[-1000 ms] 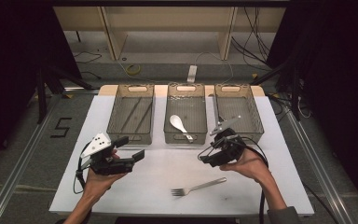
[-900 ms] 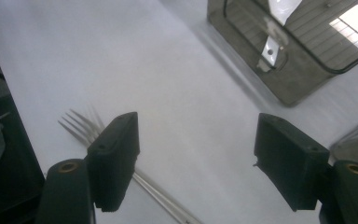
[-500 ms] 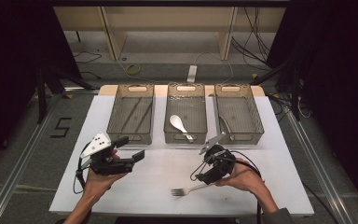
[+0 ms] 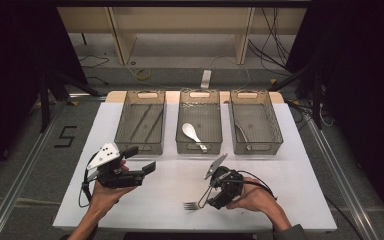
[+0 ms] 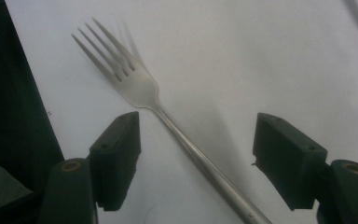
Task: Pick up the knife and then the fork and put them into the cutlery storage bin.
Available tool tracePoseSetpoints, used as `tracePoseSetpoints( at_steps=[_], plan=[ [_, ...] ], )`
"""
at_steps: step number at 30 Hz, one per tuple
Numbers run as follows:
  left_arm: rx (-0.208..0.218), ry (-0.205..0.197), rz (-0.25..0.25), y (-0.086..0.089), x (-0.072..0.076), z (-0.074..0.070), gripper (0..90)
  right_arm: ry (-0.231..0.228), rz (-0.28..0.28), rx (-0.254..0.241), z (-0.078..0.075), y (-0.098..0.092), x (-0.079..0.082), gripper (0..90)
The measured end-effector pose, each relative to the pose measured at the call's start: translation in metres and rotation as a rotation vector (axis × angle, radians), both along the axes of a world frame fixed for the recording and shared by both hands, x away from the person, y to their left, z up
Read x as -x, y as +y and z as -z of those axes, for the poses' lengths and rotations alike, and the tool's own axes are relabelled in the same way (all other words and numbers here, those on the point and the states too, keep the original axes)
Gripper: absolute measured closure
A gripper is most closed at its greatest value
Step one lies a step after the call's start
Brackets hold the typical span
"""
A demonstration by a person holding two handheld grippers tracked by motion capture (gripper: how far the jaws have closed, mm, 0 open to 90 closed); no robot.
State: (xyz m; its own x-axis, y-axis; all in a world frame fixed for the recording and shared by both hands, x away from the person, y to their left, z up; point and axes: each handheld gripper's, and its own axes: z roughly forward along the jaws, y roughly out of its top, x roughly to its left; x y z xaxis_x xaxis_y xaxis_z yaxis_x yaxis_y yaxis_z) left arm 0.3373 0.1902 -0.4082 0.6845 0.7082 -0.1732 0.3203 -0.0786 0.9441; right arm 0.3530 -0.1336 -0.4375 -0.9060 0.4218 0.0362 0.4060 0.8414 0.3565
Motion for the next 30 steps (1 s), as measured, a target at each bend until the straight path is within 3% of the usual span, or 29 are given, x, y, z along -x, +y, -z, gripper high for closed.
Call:
tracePoseSetpoints(
  at_steps=[7,15,30],
  plan=[
    [-0.01,-0.006,0.011,-0.001,0.001,0.0,12.7,0.011,-0.016,0.044,0.006,0.001,0.0,39.7],
    [-0.01,-0.007,0.009,-0.001,0.001,0.0,12.5,0.011,-0.042,0.047,0.01,0.002,0.002,47.5],
    [-0.013,-0.008,0.018,-0.002,0.001,0.0,12.4,0.022,-0.05,0.096,0.018,0.002,0.001,56.9]
  ],
)
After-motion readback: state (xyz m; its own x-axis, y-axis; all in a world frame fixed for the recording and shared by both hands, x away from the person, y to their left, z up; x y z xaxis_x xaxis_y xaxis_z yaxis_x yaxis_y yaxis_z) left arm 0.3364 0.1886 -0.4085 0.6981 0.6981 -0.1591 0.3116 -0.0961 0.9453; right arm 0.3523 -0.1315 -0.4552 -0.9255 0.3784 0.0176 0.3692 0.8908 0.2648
